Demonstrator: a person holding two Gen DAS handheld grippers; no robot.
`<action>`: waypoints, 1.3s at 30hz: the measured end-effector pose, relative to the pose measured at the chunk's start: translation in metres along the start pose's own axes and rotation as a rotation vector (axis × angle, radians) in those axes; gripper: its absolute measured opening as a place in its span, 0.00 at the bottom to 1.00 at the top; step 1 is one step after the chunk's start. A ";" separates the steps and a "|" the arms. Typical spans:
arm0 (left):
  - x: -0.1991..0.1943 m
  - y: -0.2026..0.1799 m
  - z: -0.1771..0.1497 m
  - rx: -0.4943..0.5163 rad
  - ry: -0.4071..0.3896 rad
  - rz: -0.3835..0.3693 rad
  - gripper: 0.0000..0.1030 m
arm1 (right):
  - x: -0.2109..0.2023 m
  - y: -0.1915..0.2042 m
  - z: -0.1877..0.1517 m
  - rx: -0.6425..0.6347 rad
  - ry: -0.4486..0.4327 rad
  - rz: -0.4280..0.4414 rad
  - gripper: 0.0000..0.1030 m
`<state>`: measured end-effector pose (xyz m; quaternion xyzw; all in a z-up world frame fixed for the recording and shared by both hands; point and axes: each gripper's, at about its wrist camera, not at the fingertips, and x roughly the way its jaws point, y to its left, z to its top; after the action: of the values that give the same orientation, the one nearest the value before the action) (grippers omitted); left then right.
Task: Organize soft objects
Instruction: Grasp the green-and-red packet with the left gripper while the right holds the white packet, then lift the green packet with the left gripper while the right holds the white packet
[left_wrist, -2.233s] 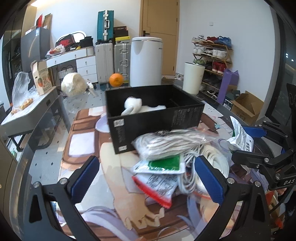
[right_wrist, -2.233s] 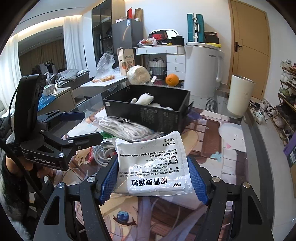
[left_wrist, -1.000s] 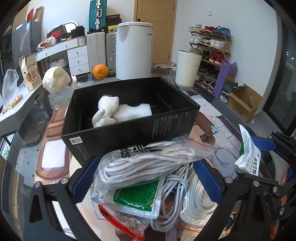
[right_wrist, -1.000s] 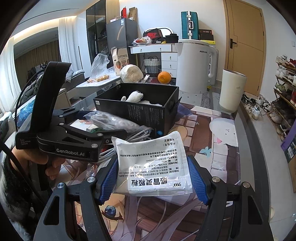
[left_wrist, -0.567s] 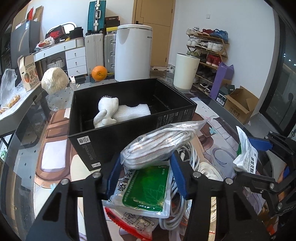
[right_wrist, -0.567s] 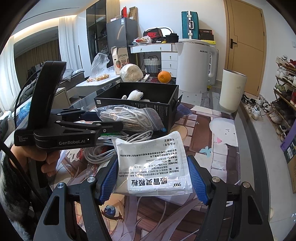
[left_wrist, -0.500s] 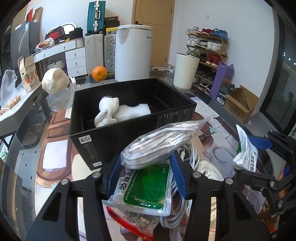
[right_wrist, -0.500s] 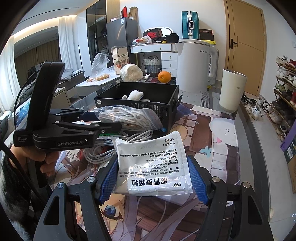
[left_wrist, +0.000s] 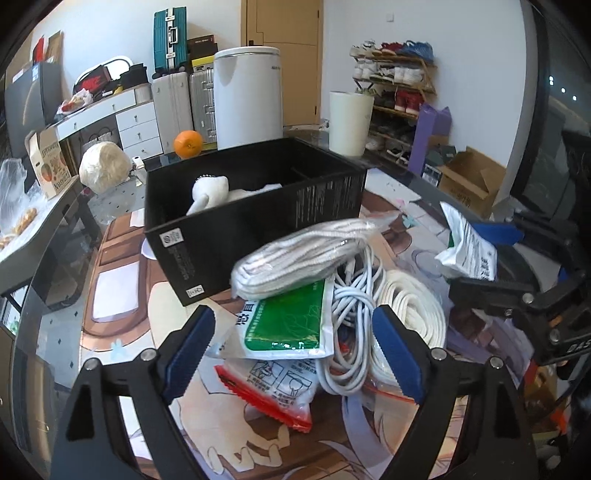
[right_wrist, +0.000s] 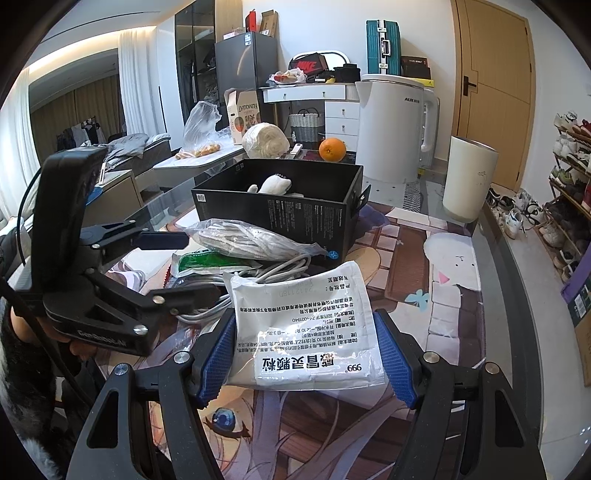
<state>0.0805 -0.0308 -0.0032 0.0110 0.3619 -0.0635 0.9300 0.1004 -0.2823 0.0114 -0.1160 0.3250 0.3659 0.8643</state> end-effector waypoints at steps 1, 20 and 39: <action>0.002 -0.001 0.000 0.003 0.003 0.001 0.85 | 0.000 0.000 0.000 -0.001 0.000 -0.001 0.71; 0.006 0.019 0.000 -0.117 0.003 -0.114 0.51 | 0.001 0.002 -0.001 -0.006 0.004 0.004 0.71; -0.025 0.039 -0.023 -0.159 -0.015 -0.099 0.56 | 0.005 0.009 0.000 -0.022 0.012 0.013 0.71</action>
<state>0.0513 0.0121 -0.0045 -0.0814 0.3587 -0.0805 0.9264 0.0969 -0.2732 0.0084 -0.1255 0.3268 0.3743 0.8587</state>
